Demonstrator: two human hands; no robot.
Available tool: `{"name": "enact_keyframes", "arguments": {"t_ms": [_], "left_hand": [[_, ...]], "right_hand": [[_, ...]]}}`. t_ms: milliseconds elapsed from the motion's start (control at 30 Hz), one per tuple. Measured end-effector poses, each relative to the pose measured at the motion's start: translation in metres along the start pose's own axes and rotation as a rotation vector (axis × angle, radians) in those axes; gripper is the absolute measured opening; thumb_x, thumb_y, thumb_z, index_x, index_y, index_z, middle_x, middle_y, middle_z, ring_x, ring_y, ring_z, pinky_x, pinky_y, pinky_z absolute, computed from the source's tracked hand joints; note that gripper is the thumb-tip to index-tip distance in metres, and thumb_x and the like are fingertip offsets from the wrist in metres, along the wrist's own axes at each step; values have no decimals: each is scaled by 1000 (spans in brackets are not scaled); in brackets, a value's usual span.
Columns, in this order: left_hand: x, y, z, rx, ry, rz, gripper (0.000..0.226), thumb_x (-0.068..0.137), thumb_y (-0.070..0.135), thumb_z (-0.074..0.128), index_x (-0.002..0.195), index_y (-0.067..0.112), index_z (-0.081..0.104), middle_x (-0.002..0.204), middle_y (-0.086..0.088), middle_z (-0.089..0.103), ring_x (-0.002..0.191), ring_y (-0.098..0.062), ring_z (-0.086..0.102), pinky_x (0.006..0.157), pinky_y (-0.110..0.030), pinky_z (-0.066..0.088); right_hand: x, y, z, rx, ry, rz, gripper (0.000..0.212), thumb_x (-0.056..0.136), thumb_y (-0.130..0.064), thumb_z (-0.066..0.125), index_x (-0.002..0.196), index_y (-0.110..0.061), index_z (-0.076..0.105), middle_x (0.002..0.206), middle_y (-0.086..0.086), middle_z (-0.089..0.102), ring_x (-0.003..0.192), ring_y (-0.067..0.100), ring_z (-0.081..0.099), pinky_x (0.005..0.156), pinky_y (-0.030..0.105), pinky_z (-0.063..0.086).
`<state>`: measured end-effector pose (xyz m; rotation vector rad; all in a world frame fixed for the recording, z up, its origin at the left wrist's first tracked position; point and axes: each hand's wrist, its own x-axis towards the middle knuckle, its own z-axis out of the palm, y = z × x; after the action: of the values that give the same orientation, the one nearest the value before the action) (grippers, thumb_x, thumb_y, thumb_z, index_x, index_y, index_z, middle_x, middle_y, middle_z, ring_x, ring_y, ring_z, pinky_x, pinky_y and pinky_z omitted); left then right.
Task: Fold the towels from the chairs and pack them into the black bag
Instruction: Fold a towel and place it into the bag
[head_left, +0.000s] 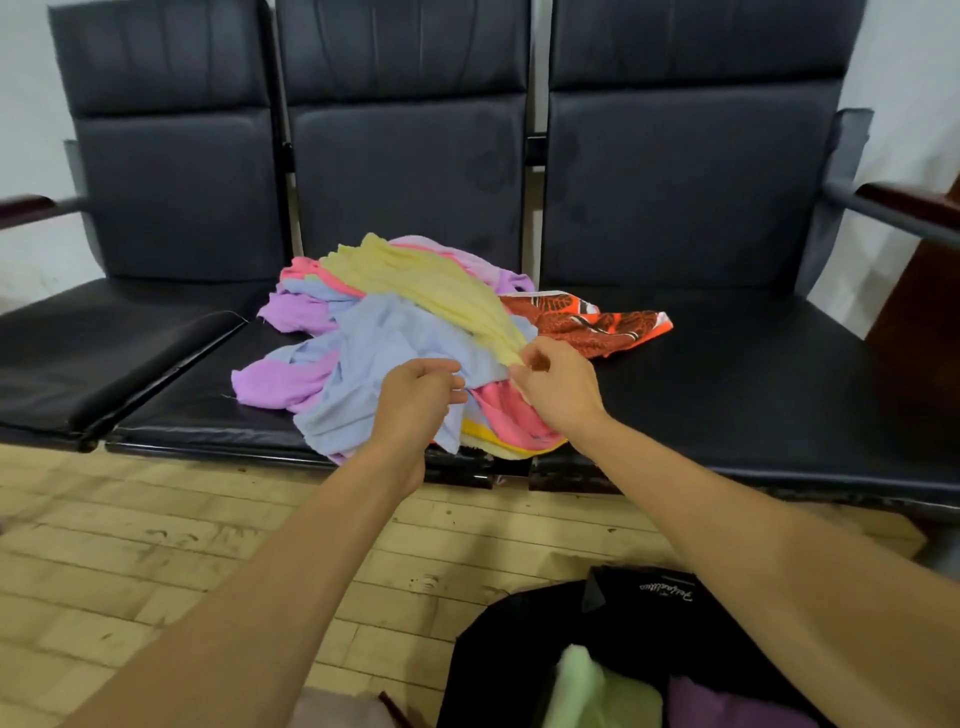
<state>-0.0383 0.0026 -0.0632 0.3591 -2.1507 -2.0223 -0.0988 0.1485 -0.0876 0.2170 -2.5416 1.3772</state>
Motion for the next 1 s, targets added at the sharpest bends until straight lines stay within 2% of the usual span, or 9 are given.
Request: {"name": "enact_keyframes", "arguments": {"t_ms": [133,267,367,500,600,667,733,900,1000], "left_hand": [[-3,10,30,-103,-42,-58,21,95,6,45,108,9,62,102,-8,64,93,-20,64,88,-31,48],[-8,18,62,-183,-42,-125,16,94,12,48,82,12,58,82,-3,59,93,-26,59,85,-34,46],[-13,21,86,-344,-98,-217,14,94,27,51,93,14,57,89,-5,56,82,-18,56,69,-29,45],[-17,20,115,-486,-179,-271,27,95,33,49,119,20,50,126,-5,51,117,-26,54,81,-37,52],[-16,15,134,-480,-180,-252,25,93,32,52,114,18,53,126,-8,51,112,-25,56,88,-46,52],[-17,11,147,-538,-211,-270,26,93,29,53,115,14,53,118,-7,55,103,-24,60,90,-45,52],[-17,7,160,-606,-198,-267,36,92,28,56,126,15,53,117,-7,63,101,-24,64,80,-42,55],[-5,-8,183,-536,61,-242,36,89,27,61,121,11,54,106,-7,67,88,-19,67,65,-32,54],[-3,-14,188,-437,125,-240,40,87,22,61,124,12,49,111,-8,64,93,-24,65,79,-41,56]], "right_hand": [[-3,-12,-26,285,78,-12,9,92,-11,58,83,-8,58,79,-3,55,76,11,49,69,27,40],[-3,-13,-55,475,80,64,18,98,-12,50,81,-17,54,87,5,58,83,14,53,74,27,43],[-4,-8,-85,561,144,111,17,99,-15,49,83,-17,54,93,8,57,87,20,52,76,34,44],[-13,6,-130,750,119,156,13,102,-18,45,94,-16,56,111,11,61,98,23,60,86,41,52],[-29,24,-159,874,61,191,16,103,-19,43,95,-15,57,109,7,64,96,17,65,81,37,56],[-43,39,-172,850,36,225,17,103,-21,43,94,-14,57,99,1,68,85,12,68,67,31,58],[-56,54,-181,806,23,267,17,102,-23,44,95,-13,56,88,-1,67,73,9,65,58,28,52],[-64,71,-200,644,-14,252,20,101,-25,48,102,-11,62,84,-3,63,68,6,61,60,22,52],[-67,73,-208,406,-65,196,18,98,-27,54,96,-17,69,88,-9,69,73,1,65,61,16,53]]}}
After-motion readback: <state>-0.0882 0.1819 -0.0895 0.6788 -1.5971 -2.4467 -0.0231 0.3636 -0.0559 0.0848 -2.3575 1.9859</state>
